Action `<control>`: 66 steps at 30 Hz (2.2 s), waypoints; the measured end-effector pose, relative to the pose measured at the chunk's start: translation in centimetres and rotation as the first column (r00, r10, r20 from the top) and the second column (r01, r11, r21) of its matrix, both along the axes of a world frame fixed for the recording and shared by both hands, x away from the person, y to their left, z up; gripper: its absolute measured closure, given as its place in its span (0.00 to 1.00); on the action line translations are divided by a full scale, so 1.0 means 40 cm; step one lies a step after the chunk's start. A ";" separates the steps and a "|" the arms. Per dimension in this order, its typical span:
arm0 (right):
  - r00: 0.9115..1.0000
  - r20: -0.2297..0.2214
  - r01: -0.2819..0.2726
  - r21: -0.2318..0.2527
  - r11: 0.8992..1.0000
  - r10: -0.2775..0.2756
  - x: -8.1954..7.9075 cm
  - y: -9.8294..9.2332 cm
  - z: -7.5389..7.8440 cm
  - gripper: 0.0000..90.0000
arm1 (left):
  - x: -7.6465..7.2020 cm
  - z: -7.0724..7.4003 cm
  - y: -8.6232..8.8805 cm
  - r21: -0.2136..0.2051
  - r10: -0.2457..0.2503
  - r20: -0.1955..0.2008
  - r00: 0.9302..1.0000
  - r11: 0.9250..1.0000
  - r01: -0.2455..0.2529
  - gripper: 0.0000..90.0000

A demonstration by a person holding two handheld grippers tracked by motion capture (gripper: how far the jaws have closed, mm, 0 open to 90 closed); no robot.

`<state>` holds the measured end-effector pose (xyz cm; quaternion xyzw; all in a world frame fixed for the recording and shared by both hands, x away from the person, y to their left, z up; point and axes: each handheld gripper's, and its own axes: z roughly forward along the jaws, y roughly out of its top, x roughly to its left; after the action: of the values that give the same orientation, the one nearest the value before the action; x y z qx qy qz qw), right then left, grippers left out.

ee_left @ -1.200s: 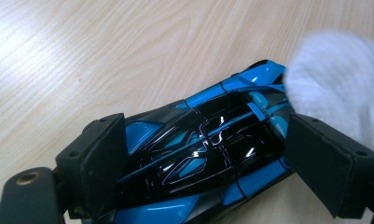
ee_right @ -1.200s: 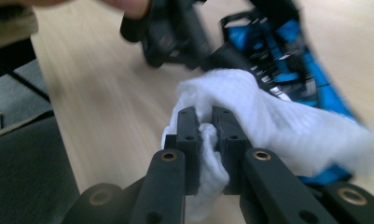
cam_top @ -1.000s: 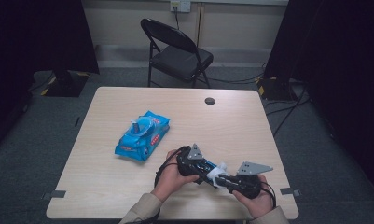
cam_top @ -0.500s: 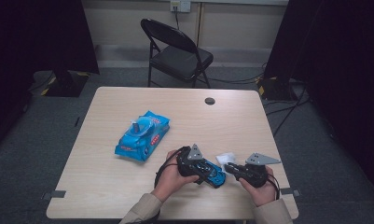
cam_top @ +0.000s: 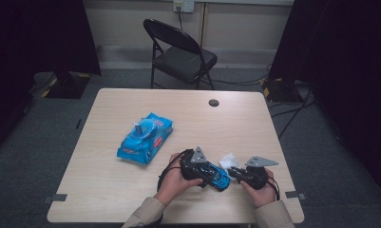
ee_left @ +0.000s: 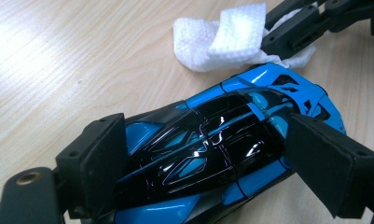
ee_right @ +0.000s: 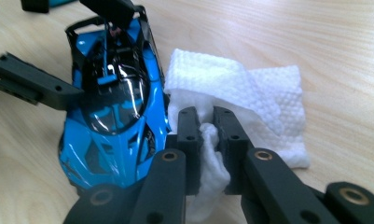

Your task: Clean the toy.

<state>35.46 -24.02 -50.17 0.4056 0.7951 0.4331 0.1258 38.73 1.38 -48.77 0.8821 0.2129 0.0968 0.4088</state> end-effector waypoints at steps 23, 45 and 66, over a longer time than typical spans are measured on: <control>0.999 -0.039 -0.027 -0.045 0.999 0.025 -0.021 -0.006 -0.006 0.91 | 0.001 -0.001 0.002 -0.006 0.000 0.001 1.000 1.000 0.000 0.15; 0.994 -0.071 -0.084 -0.036 0.996 0.081 -0.070 -0.006 -0.001 0.92 | 0.000 -0.002 0.005 -0.010 0.005 0.005 1.000 1.000 -0.005 0.15; 0.976 -0.103 -0.197 -0.031 0.980 0.193 -0.115 0.043 0.004 0.92 | -0.001 -0.001 0.005 0.001 0.006 0.009 1.000 1.000 -0.006 0.15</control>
<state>30.85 -22.29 -50.02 0.3438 0.8450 0.4063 0.0515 38.70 1.59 -48.81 0.8812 0.2138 0.1019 0.4092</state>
